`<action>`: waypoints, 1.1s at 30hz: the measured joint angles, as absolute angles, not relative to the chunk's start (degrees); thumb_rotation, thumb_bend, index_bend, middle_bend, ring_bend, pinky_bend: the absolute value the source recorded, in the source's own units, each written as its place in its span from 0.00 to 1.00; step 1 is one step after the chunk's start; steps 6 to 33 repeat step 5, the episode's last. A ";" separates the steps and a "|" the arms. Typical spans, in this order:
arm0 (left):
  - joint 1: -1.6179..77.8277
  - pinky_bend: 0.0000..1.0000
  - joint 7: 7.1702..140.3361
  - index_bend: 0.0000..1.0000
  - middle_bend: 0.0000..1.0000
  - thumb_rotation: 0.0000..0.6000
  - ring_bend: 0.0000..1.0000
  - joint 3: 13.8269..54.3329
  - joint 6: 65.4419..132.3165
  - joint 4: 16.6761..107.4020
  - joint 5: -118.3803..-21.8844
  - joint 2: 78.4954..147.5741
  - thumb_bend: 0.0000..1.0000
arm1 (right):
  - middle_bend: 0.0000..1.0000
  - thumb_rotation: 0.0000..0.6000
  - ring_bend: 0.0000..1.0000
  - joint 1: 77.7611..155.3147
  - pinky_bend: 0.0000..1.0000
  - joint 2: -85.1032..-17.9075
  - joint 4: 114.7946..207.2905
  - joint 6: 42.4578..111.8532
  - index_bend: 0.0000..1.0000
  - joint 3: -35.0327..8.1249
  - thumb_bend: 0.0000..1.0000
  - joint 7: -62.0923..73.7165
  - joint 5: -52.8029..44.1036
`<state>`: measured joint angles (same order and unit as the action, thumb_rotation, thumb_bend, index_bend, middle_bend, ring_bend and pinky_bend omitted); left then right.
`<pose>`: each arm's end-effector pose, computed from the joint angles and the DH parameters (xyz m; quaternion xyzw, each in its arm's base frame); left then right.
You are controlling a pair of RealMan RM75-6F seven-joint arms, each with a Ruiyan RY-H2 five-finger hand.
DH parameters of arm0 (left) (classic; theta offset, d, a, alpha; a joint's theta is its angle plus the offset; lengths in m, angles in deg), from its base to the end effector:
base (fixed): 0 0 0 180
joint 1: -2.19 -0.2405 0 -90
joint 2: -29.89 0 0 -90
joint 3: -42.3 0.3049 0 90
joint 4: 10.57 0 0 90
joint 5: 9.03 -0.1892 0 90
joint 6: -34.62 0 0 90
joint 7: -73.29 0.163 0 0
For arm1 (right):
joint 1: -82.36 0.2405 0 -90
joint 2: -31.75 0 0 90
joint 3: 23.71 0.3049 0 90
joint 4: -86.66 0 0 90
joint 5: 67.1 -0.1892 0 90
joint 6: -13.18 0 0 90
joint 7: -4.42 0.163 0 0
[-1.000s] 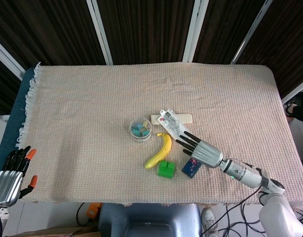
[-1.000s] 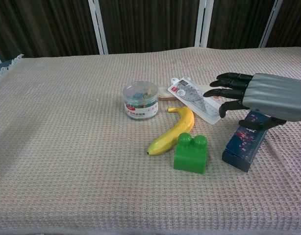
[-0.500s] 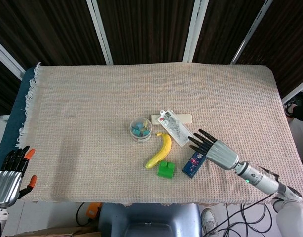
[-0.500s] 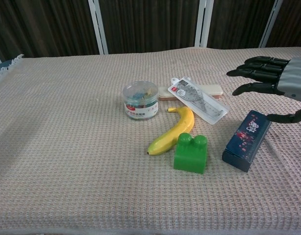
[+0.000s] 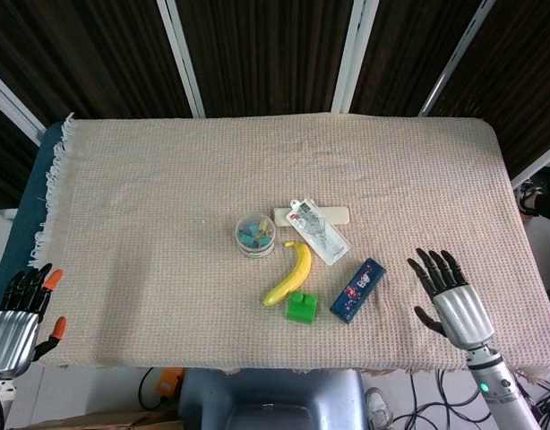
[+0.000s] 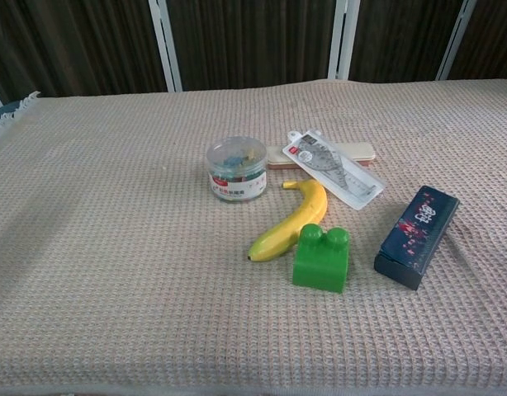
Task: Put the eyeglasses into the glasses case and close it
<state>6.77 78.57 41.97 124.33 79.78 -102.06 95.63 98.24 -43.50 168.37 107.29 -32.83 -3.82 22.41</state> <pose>-0.3325 0.1910 0.1894 -0.6381 -0.3213 -0.3922 0.5794 -0.3211 -0.2293 0.1325 0.6829 -0.2755 0.4042 0.5426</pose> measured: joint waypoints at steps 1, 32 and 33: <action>6.73 0.02 78.74 0.00 0.00 1.00 0.00 41.95 124.32 79.84 -101.91 95.64 0.41 | 0.00 1.00 0.00 96.54 0.00 -41.60 171.49 107.36 0.02 -32.28 0.36 -5.80 21.11; 6.57 0.02 79.22 0.00 0.00 1.00 0.00 41.99 124.13 80.36 -101.52 95.48 0.41 | 0.00 1.00 0.00 93.21 0.00 -38.60 175.49 107.14 0.02 -30.40 0.36 -9.40 18.99; 6.57 0.02 79.22 0.00 0.00 1.00 0.00 41.99 124.13 80.36 -101.52 95.48 0.41 | 0.00 1.00 0.00 93.21 0.00 -38.60 175.49 107.14 0.02 -30.40 0.36 -9.40 18.99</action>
